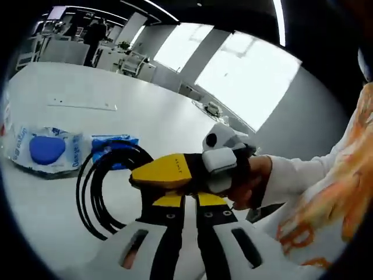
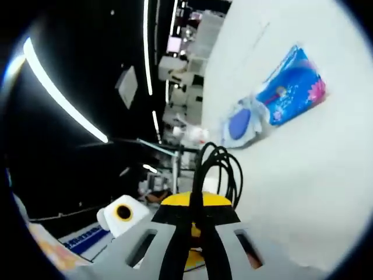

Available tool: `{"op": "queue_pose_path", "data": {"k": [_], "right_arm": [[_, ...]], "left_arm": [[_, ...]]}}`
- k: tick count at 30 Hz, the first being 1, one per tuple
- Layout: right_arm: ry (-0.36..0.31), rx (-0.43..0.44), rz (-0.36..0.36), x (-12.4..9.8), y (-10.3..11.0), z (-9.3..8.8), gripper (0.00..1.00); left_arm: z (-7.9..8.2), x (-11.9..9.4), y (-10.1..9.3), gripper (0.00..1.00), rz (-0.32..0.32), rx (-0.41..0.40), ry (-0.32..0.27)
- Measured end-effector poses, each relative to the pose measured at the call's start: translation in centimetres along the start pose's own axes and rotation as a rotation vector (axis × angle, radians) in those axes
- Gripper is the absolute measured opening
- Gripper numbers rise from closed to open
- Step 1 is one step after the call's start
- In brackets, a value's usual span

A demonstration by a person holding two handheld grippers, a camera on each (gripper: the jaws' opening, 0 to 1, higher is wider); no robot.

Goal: Arrange the tabletop items into an orderly group along one side of the table until the central work area is clear of visible clutter.

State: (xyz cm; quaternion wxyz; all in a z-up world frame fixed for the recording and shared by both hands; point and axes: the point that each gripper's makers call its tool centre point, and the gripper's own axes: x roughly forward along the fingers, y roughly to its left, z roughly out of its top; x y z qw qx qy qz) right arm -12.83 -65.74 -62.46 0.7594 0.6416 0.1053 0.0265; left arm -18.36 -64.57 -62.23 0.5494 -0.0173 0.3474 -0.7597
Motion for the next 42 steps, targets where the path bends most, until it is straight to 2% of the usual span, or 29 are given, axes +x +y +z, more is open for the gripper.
{"op": "queue_pose_path", "data": {"k": [2, 5, 7, 11, 12, 15, 16, 18, 20, 22, 24, 25, 26, 27, 28, 30, 31, 33, 38, 42], "right_arm": [[-0.040, -0.011, 0.009, -0.8, 0.1, 1.2, 0.00], [-0.102, -0.037, 0.055, -2.0, 1.5, 2.9, 0.00], [-0.141, -0.046, 0.098, -2.9, 2.7, 3.8, 0.00], [-0.174, -0.065, 0.152, -4.4, 4.6, 4.7, 0.00], [-0.181, -0.052, 0.185, -4.8, 5.3, 4.9, 0.00], [-0.192, -0.077, 0.233, -5.5, 7.0, 4.8, 0.00], [-0.181, -0.087, 0.253, -5.6, 7.6, 4.6, 0.00], [-0.161, -0.114, 0.297, -5.8, 8.9, 4.0, 0.00], [-0.142, -0.136, 0.341, -6.1, 10.3, 3.4, 0.01], [-0.136, -0.142, 0.363, -6.5, 10.9, 3.0, 0.01], [-0.125, -0.159, 0.369, -6.8, 10.9, 2.5, 0.01], [-0.120, -0.166, 0.364, -6.9, 10.8, 2.2, 0.01], [-0.111, -0.174, 0.347, -7.0, 10.4, 1.8, 0.01], [-0.120, -0.169, 0.355, -7.3, 10.4, 1.8, 0.01], [-0.136, -0.158, 0.365, -7.6, 10.4, 2.0, 0.01], [-0.151, -0.131, 0.377, -8.1, 10.4, 2.3, 0.01], [-0.159, -0.159, 0.359, -8.1, 10.2, 2.3, 0.01], [-0.141, -0.164, 0.331, -8.1, 9.6, 2.1, 0.01], [-0.141, -0.189, 0.274, -8.1, 8.5, 2.1, 0.01], [-0.119, -0.259, 0.164, -8.0, 6.5, 1.9, 0.02]], "left_arm": [[0.3, -0.3, -0.1, 0.10, -0.006, 0.015, -0.005], [1.3, -1.2, -0.6, 0.14, -0.043, 0.028, -0.049], [1.8, -1.8, -0.7, 0.19, -0.062, -0.021, -0.083], [1.6, -2.5, 1.2, 0.25, -0.001, -0.093, -0.110], [1.6, -2.4, 1.3, 0.32, -0.005, -0.132, -0.120], [1.9, -1.8, -0.1, 0.60, -0.111, -0.341, -0.158], [1.9, -1.5, -0.3, 0.65, -0.121, -0.358, -0.159], [1.7, -1.0, -0.5, 0.71, -0.119, -0.326, -0.162], [2.6, -0.7, -2.2, 0.72, -0.207, -0.359, -0.190], [4.4, -0.9, -3.7, 0.70, -0.319, -0.438, -0.267], [6.1, -1.4, -4.4, 0.63, -0.403, -0.509, -0.341], [6.6, -1.6, -4.6, 0.59, -0.423, -0.503, -0.365], [7.3, -1.8, -4.3, 0.57, -0.414, -0.499, -0.398], [6.8, -1.7, -4.1, 0.57, -0.396, -0.498, -0.364], [6.8, -1.7, -4.0, 0.53, -0.394, -0.500, -0.362], [6.1, -1.7, -3.4, 0.34, -0.356, -0.462, -0.338], [5.8, -2.0, -3.5, 0.30, -0.365, -0.475, -0.327], [6.1, -2.0, -2.9, 0.26, -0.350, -0.497, -0.351], [5.7, -1.7, -2.7, 0.20, -0.298, -0.455, -0.329], [5.9, -2.0, -2.1, 0.09, -0.271, -0.434, -0.341]]}}
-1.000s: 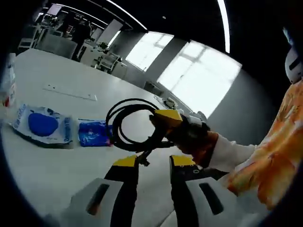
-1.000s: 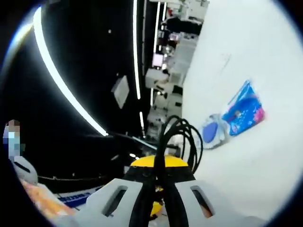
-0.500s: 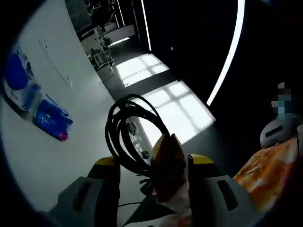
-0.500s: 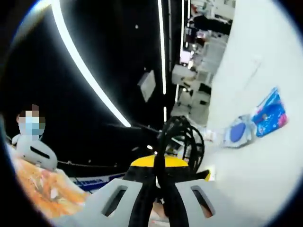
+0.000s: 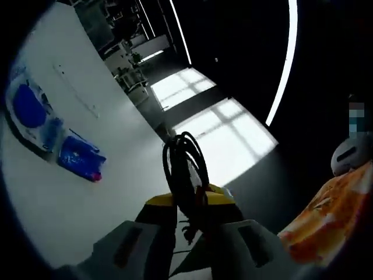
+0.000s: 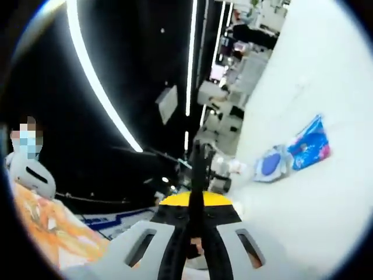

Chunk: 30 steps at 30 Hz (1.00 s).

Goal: Arrange the tabletop items into an orderly group along one side of the table until the central work area is clear of visible clutter.

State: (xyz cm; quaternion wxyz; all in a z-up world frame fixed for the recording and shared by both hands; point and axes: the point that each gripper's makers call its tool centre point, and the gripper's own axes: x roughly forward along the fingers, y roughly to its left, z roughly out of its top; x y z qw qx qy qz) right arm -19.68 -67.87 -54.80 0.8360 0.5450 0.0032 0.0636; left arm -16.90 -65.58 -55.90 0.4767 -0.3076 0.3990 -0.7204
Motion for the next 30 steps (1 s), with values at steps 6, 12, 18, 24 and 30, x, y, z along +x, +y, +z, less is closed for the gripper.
{"op": "queue_pose_path", "data": {"k": [6, 12, 18, 24, 30], "right_arm": [[0.028, -0.030, -0.067, -0.1, -1.5, -0.8, 0.02], [0.052, -0.041, -0.135, -0.3, -3.0, -1.4, 0.02], [0.099, -0.064, -0.224, -0.6, -5.2, -2.4, 0.02], [0.159, -0.078, -0.301, -0.6, -7.6, -3.1, 0.03], [0.204, -0.078, -0.397, -0.3, -10.5, -3.9, 0.03]], "left_arm": [[-0.6, 0.0, 1.4, 0.06, 0.070, 0.038, 0.030], [-1.5, -0.1, 2.8, 0.05, 0.133, 0.032, 0.070], [-2.9, -0.1, 4.9, 0.05, 0.219, 0.026, 0.131], [-4.0, -0.1, 6.9, 0.05, 0.297, 0.043, 0.191], [-4.7, -0.2, 9.6, 0.06, 0.377, 0.051, 0.244]]}}
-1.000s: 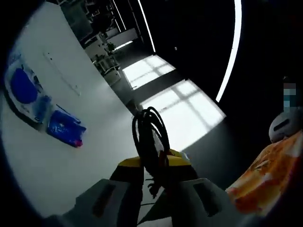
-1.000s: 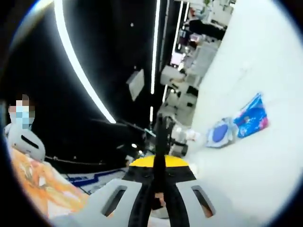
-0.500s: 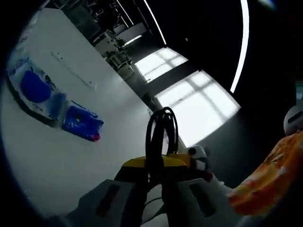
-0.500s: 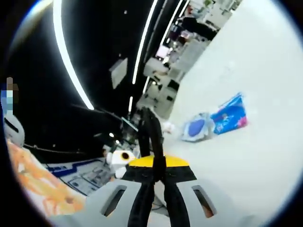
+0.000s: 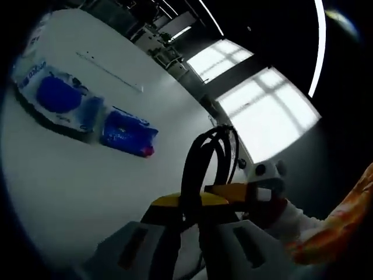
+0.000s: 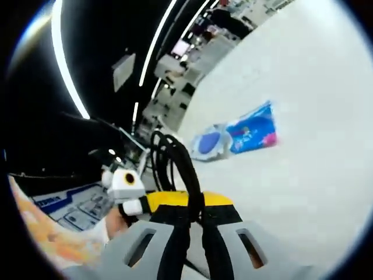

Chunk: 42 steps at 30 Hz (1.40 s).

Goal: Arrange the tabletop items into an orderly group along one side of the table until the central work area is clear of visible clutter.

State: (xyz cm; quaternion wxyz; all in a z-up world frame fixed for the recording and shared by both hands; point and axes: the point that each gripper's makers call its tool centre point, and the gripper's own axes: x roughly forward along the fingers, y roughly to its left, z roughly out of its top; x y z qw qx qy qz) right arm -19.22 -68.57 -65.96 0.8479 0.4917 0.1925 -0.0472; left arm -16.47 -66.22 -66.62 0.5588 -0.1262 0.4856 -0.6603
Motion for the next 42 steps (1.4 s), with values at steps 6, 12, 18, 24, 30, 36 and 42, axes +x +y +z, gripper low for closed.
{"op": "queue_pose_path", "data": {"k": [6, 12, 18, 24, 30, 36, 42], "right_arm": [[0.060, 0.005, -0.082, 1.5, -2.7, -1.2, 0.03], [0.088, 0.027, -0.143, 2.2, -4.8, -1.5, 0.03], [0.099, 0.027, -0.194, 3.1, -6.4, -1.8, 0.03], [0.124, 0.006, -0.233, 4.0, -7.4, -2.0, 0.04], [0.144, -0.016, -0.269, 4.6, -8.4, -2.1, 0.05], [0.163, -0.051, -0.287, 4.7, -8.9, -2.3, 0.06], [0.169, -0.083, -0.322, 4.5, -9.7, -2.5, 0.09]], "left_arm": [[-1.4, 1.2, 3.0, 0.06, 0.100, 0.027, 0.091], [-1.8, 2.0, 4.9, 0.07, 0.148, 0.010, 0.128], [-2.0, 2.4, 6.7, 0.07, 0.204, -0.008, 0.149], [-2.2, 2.6, 8.0, 0.07, 0.243, -0.040, 0.157], [-2.3, 2.7, 8.8, 0.06, 0.272, -0.056, 0.163], [-2.5, 2.6, 9.5, 0.07, 0.291, -0.083, 0.172], [-2.9, 2.9, 9.5, 0.08, 0.295, -0.081, 0.185]]}}
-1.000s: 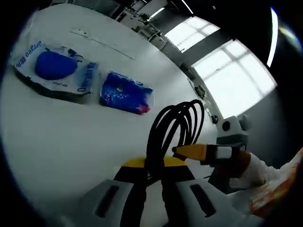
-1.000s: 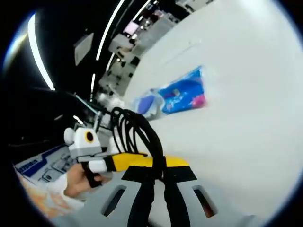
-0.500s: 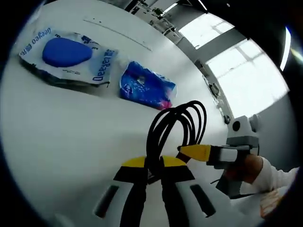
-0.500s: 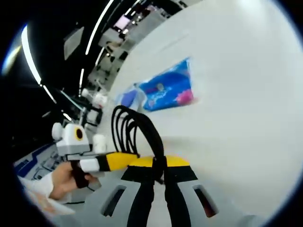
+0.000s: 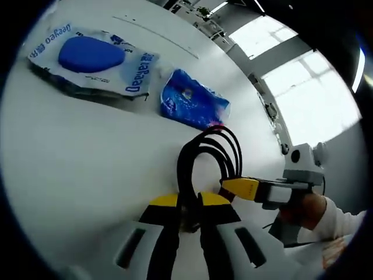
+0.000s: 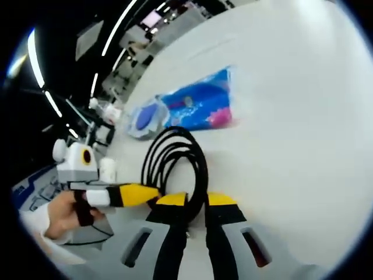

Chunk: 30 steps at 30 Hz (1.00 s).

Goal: Arrange the tabletop items into an orderly group along one side of the table until the central work area is clear of visible clutter.

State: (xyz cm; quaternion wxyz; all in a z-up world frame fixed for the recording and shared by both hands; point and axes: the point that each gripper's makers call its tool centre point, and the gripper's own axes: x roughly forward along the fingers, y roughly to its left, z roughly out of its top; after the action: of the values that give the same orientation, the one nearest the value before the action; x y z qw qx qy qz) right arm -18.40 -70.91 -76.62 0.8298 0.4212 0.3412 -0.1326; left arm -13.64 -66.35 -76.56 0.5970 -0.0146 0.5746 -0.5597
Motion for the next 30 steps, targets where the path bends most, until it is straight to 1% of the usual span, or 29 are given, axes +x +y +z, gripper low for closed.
{"op": "queue_pose_path", "data": {"k": [1, 2, 3, 8, 11, 14, 17, 19, 20, 22, 25, 26, 29, 30], "right_arm": [[0.002, -0.013, -0.007, 0.0, -0.2, -0.1, 0.09], [0.010, -0.046, -0.002, -0.2, -0.2, -0.2, 0.09], [0.003, -0.017, 0.001, -0.1, 0.1, -0.2, 0.09], [0.002, -0.058, -0.003, -0.2, 0.0, -0.3, 0.10], [-0.008, -0.105, -0.018, -0.6, -0.4, -0.2, 0.10], [-0.017, -0.098, -0.014, -1.1, -0.6, -0.1, 0.10], [-0.042, -0.093, -0.011, -1.7, -0.8, 0.4, 0.11], [-0.076, -0.078, 0.012, -2.1, -0.6, 0.9, 0.14], [-0.081, -0.072, 0.017, -2.2, -0.6, 1.0, 0.15], [-0.100, -0.070, 0.031, -2.7, -0.5, 1.1, 0.21], [-0.121, -0.096, 0.034, -3.2, -0.4, 1.0, 0.32], [-0.125, -0.113, 0.035, -3.4, -0.3, 0.9, 0.34], [-0.123, -0.157, 0.041, -3.7, -0.1, 0.5, 0.38], [-0.120, -0.178, 0.038, -3.7, -0.1, 0.3, 0.40]], "left_arm": [[0.0, 0.0, 0.0, 0.08, 0.000, 0.000, 0.001], [-0.1, 0.0, -0.1, 0.08, 0.001, 0.001, 0.003], [-0.2, 0.1, 0.0, 0.09, 0.005, 0.003, 0.005], [-0.1, -0.1, 0.3, 0.09, 0.017, 0.007, 0.003], [0.1, -0.3, 0.2, 0.10, 0.018, 0.013, -0.007], [0.0, -0.4, 0.1, 0.11, 0.022, 0.019, -0.009], [-0.1, -0.6, 0.0, 0.12, 0.033, 0.068, -0.013], [-0.2, -0.7, 0.0, 0.13, 0.034, 0.067, -0.012], [-0.1, -0.7, 0.0, 0.13, 0.033, 0.066, -0.013], [-0.2, -1.0, -0.2, 0.15, 0.026, 0.046, -0.019], [-0.2, -1.4, -0.3, 0.19, 0.028, 0.072, -0.025], [-0.3, -1.6, -0.1, 0.21, 0.044, 0.100, -0.025], [-0.7, -2.0, 0.5, 0.35, 0.079, 0.153, -0.015], [-0.7, -2.1, 0.5, 0.38, 0.076, 0.185, -0.020]]}}
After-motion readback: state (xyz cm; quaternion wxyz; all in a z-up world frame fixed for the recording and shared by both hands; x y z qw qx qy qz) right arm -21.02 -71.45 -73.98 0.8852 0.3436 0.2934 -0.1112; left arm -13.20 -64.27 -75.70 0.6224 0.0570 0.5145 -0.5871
